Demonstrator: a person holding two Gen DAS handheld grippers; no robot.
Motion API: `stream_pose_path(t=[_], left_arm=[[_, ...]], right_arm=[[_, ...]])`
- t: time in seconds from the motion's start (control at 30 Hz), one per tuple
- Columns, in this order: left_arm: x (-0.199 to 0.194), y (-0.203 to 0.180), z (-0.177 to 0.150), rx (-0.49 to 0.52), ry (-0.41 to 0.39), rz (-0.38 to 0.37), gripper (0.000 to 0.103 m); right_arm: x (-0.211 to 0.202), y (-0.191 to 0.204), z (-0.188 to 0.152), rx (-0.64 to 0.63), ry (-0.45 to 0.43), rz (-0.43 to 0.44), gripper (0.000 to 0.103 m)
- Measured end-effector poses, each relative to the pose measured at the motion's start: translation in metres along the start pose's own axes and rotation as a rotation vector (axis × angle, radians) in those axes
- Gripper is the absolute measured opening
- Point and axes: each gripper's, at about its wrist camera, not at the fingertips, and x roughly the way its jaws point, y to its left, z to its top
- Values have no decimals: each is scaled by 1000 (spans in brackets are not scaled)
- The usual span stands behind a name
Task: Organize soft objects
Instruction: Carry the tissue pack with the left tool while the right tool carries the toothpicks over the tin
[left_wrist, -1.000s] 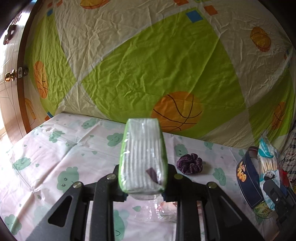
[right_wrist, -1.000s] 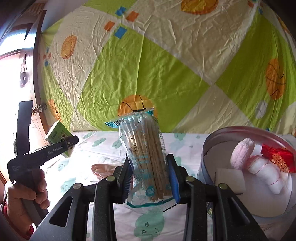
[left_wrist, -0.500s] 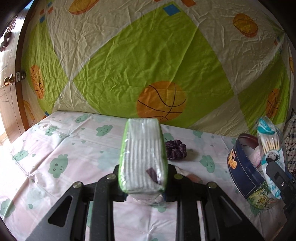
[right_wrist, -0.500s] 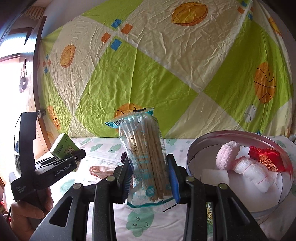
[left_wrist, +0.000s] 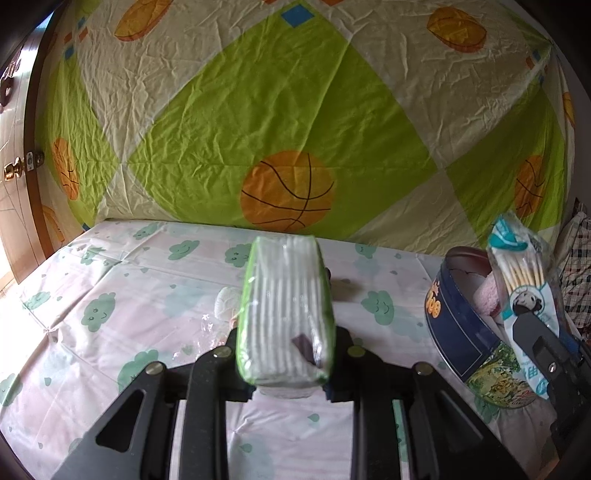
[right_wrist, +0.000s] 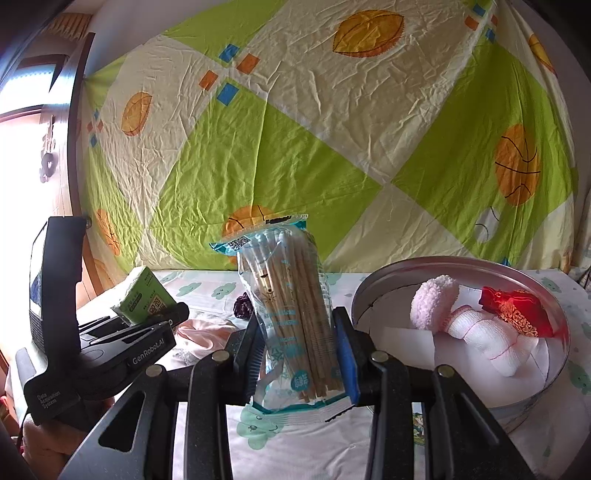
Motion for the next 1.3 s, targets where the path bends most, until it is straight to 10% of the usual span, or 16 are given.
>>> stream_pose_path(t=[1.3], left_arm=[[-23, -83, -3, 108, -18, -57, 24]], right_arm=[[-44, -72, 0, 65, -60, -102, 38]])
